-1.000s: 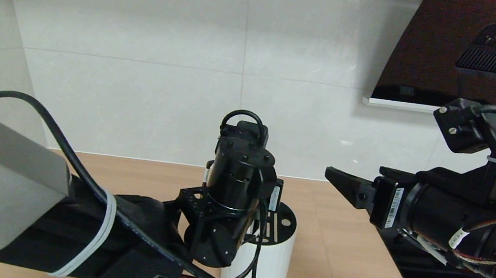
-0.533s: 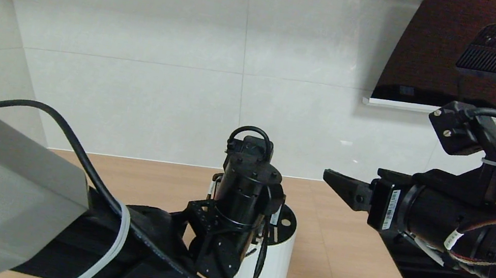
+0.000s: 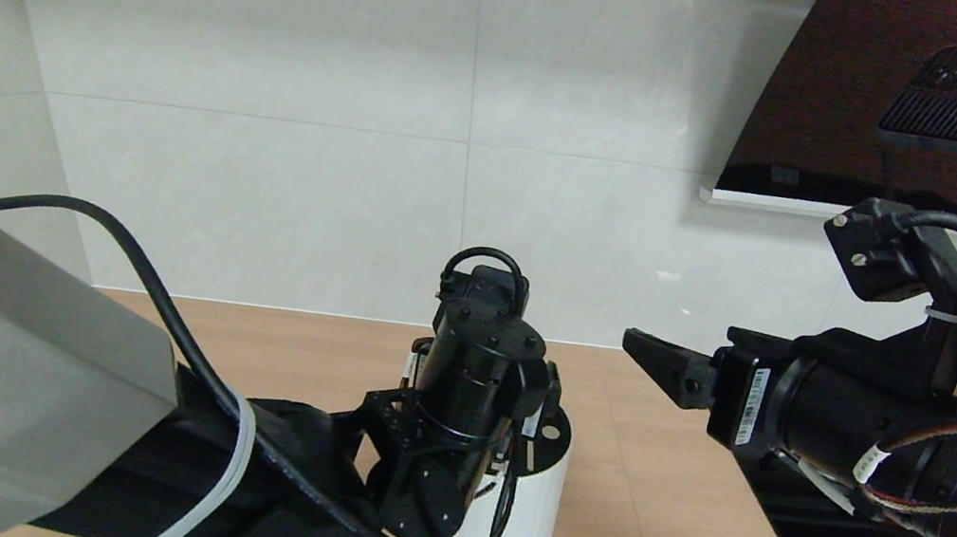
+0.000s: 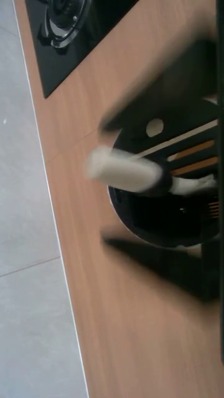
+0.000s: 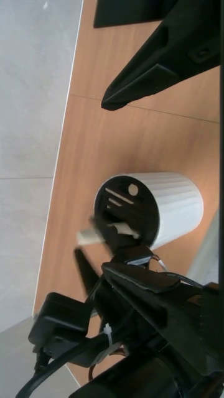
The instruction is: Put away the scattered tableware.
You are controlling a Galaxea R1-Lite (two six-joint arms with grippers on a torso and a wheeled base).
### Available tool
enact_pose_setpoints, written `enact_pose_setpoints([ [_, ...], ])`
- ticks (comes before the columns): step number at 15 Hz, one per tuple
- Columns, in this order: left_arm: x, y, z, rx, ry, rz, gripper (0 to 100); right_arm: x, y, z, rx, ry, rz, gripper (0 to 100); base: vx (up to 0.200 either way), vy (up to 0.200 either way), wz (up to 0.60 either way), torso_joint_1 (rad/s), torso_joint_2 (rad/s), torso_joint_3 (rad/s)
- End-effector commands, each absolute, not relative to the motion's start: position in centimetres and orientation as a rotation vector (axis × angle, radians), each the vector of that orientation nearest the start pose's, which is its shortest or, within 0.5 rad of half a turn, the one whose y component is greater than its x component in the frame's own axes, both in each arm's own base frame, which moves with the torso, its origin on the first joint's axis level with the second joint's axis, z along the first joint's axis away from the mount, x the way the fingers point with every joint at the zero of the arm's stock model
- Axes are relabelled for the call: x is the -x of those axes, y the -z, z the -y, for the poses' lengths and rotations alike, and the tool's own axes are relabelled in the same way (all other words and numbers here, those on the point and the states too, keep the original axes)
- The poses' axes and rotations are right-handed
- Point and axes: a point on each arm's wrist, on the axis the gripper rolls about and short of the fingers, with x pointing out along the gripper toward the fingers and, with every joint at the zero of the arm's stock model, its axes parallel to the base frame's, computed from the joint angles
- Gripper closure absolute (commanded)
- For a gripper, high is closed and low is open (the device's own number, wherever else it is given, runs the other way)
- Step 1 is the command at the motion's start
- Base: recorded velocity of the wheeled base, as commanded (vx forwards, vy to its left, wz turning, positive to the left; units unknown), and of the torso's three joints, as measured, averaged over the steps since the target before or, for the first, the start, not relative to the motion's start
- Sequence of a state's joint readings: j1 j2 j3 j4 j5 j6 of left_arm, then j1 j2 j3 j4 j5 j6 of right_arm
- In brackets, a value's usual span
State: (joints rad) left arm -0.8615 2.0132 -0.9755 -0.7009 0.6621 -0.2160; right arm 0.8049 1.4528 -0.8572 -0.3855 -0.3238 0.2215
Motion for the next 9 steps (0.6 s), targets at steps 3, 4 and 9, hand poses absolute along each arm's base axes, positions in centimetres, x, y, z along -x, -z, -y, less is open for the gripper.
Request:
enact_pose_setpoints([
  [3,-25.4,-12.9,27.5,-0.015,0.170,-0.259,0,-17.9,-24.1,-17.6,-0.104,-0.457,-0.231,0,0.000,0.000,0.00,0.000,0.00,0.000],
  [4,-25.4,-12.9,27.5,-0.014,0.170,-0.258,0,-17.9,-24.1,-17.6,-0.103,-0.457,-0.231,0,0.000,0.000,0.00,0.000,0.00,0.000],
  [9,-22.6,-18.8,25.0,0.079,0.202,-0.153,0,-17.7,-24.5,-17.4,-0.112,-0.459,-0.218,0,0.000,0.000,0.00,0.000,0.00,0.000],
])
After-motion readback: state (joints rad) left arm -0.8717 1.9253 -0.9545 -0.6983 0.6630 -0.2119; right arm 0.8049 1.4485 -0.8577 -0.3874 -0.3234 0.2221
